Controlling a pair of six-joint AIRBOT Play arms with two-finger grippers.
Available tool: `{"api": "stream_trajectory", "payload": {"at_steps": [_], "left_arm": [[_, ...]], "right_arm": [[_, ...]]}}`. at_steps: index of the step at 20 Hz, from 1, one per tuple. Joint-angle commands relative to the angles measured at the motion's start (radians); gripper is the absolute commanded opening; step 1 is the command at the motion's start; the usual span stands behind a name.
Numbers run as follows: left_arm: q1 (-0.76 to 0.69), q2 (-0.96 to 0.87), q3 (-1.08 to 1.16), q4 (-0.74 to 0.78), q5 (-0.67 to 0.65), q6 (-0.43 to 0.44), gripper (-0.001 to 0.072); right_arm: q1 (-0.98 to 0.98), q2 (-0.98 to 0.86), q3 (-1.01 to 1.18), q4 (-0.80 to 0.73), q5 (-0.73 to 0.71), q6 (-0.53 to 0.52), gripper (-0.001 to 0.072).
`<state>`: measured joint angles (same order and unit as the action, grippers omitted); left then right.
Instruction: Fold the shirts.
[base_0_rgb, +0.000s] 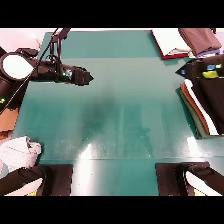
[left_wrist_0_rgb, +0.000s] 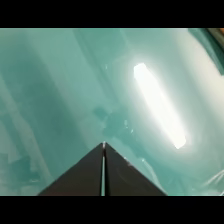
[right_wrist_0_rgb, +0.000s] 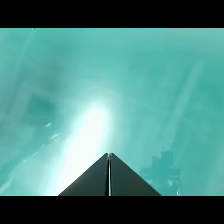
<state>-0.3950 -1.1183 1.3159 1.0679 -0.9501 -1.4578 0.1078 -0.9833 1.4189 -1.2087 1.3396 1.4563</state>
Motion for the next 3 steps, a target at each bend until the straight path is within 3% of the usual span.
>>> {"api": "stream_trajectory", "payload": {"at_steps": [1, 3], "left_arm": [[0.000, 0.000, 0.000, 0.000, 0.043, 0.000, 0.0023], [0.000, 0.000, 0.000, 0.000, 0.046, 0.000, 0.0023]], "right_arm": [[0.110, -0.025, 0.001, 0.003, -0.005, -0.002, 0.0018], [0.126, -0.031, 0.001, 0.005, -0.005, -0.002, 0.0018]]}}
